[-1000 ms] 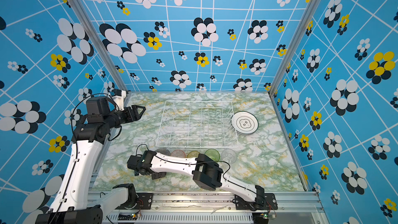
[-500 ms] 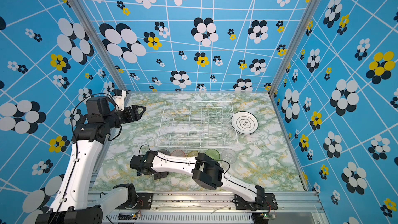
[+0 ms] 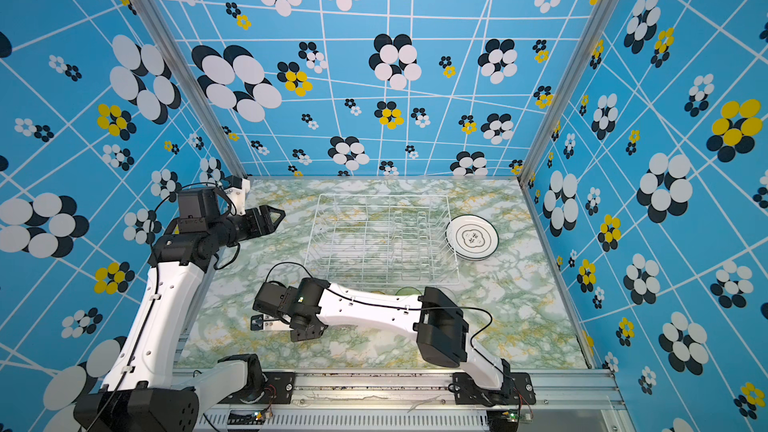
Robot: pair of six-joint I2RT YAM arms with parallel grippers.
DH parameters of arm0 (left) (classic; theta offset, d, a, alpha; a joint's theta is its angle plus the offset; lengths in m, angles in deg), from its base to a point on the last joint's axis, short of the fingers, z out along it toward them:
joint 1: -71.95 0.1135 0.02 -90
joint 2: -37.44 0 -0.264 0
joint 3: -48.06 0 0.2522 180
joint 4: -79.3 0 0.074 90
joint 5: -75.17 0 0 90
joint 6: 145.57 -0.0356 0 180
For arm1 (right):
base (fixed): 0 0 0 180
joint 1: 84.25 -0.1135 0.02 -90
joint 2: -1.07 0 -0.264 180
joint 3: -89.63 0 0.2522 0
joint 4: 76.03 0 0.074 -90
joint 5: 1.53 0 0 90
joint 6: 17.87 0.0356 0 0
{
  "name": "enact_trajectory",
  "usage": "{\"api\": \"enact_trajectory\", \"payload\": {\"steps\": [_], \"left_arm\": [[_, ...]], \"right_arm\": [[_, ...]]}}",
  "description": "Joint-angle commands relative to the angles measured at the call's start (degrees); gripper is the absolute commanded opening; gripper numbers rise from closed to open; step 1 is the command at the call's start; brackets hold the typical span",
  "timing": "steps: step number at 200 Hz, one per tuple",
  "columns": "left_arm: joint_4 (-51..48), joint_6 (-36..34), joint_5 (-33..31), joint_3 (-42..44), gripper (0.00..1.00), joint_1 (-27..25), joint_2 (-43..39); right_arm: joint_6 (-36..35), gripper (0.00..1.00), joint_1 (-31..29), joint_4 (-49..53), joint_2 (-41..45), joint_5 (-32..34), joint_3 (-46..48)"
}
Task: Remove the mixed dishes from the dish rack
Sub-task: 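Lower the bowl onto the table beside the pink glass and release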
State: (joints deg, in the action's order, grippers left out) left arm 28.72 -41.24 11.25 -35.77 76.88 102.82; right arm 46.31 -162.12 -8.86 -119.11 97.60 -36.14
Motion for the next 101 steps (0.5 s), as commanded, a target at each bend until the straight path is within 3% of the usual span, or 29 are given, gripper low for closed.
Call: {"api": "enact_trajectory", "payload": {"steps": [1,57,101], "left_arm": [[2.35,-0.18,-1.42,1.87,0.76,0.52,0.36],[7.76,-1.69,-9.01,6.49,0.79,-0.60,-0.19],[11.62,-3.34,-13.83,8.48,0.81,-3.25,1.51]], "right_arm": [[2.27,0.49,0.49,-5.89,5.84,-3.47,4.42],[9.11,0.53,6.85,-13.77,24.16,4.49,19.79],[18.19,0.67,16.00,-19.22,39.67,14.50,34.27]]}}
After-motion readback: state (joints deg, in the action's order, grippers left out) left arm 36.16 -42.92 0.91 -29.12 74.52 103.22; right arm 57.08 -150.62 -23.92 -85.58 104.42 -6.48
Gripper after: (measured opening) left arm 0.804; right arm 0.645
